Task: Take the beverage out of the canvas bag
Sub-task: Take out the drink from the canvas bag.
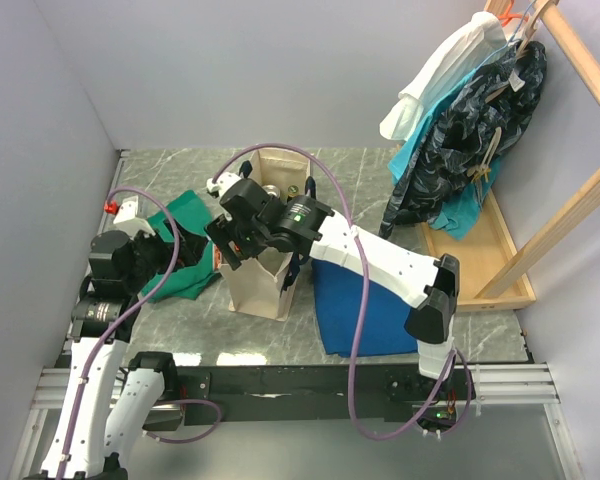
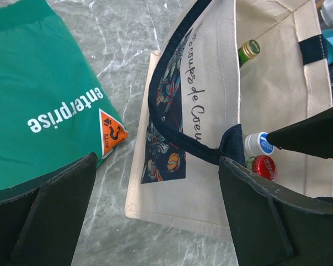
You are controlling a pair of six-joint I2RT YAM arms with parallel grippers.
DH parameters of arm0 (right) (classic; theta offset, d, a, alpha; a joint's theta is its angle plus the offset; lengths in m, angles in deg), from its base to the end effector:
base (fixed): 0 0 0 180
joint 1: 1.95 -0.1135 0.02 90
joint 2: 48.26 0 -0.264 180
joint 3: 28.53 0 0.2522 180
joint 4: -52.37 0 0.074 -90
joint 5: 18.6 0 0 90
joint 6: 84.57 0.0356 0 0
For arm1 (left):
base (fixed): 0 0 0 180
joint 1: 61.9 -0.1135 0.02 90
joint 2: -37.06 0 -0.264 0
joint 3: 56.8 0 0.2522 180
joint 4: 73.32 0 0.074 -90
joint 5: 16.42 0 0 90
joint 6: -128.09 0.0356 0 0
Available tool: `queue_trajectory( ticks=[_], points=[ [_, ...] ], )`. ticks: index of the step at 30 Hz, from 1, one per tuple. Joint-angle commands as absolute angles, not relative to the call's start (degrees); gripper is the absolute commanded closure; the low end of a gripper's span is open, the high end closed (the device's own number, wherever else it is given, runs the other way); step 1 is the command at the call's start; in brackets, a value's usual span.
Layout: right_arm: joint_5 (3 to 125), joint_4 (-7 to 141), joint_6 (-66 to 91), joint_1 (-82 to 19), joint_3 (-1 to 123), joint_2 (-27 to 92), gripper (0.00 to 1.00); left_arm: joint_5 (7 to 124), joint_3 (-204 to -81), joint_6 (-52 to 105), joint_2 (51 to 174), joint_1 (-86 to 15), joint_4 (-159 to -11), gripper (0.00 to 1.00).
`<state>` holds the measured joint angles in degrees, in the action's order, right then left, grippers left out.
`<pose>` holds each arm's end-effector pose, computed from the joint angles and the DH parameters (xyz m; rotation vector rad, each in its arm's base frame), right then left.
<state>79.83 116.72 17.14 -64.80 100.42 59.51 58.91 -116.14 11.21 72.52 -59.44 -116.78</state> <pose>0.1942 0.3672 0.3813 -0.9521 2.1646 0.4814 0.1372 -0.0149 0.3324 -0.2377 1.9306 -0.5874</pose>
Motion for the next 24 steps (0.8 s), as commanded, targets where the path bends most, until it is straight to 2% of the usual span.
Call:
queue_trajectory(
  ticks=[1, 7, 24],
  points=[
    [78.52, 115.88, 17.21, -65.23, 103.00, 60.90, 0.16, 59.61, -115.74, 10.66, 72.04, -59.35, -114.24, 0.04],
    [78.08, 116.32, 17.03, -65.06, 104.05, 62.04, 0.25, 59.87, -115.74, 10.58, 72.13, -59.35, -114.33, 0.04],
    [79.49, 118.86, 17.47, -65.14, 105.72, 63.54, 0.27, 60.05, -115.47, 10.58, 72.66, -59.35, -114.07, 0.04]
  ],
)
